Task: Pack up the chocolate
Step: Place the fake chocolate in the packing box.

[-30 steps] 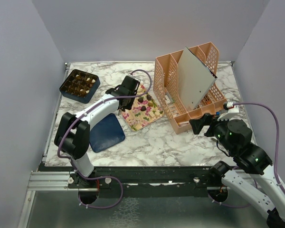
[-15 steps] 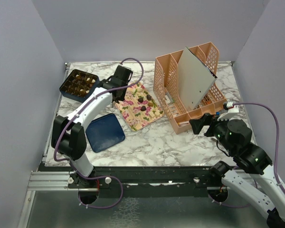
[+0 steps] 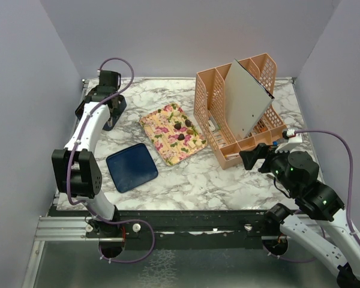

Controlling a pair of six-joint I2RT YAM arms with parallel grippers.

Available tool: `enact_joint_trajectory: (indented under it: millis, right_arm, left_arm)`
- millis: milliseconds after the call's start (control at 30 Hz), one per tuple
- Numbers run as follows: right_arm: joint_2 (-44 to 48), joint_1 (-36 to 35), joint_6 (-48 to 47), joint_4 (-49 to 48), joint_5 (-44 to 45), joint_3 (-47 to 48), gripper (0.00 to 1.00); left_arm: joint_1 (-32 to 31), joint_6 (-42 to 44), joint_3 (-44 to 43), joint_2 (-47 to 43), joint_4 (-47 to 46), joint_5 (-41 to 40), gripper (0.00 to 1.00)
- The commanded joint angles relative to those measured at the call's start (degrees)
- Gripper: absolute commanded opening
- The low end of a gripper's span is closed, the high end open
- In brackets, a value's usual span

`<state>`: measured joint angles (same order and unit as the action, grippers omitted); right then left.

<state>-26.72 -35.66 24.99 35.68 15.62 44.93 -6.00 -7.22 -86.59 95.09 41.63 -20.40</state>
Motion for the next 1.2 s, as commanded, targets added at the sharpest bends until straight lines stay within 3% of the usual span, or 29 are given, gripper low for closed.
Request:
enact_joint_trajectory:
  millis: [0,433,1167]
  right_arm:
    - [0.79,-0.11,-0.92,-0.78,1.17,-0.19,0.99]
    - [1.17,-0.11,-1.0,-0.58,1.26,0.03,0.99]
    - [1.02,-0.11,-0.91,-0.42,1.34,0.09,0.99]
  left_arm:
    - [4.63,-1.17,-1.57,-1.37,0.26,1.41,0.35]
    - [10.34,-3.14,-1.12,2.12,-3.02,3.37,0.36]
    - [12.15,-3.61,-1.69,4.67,-4.05,4.79,0.44]
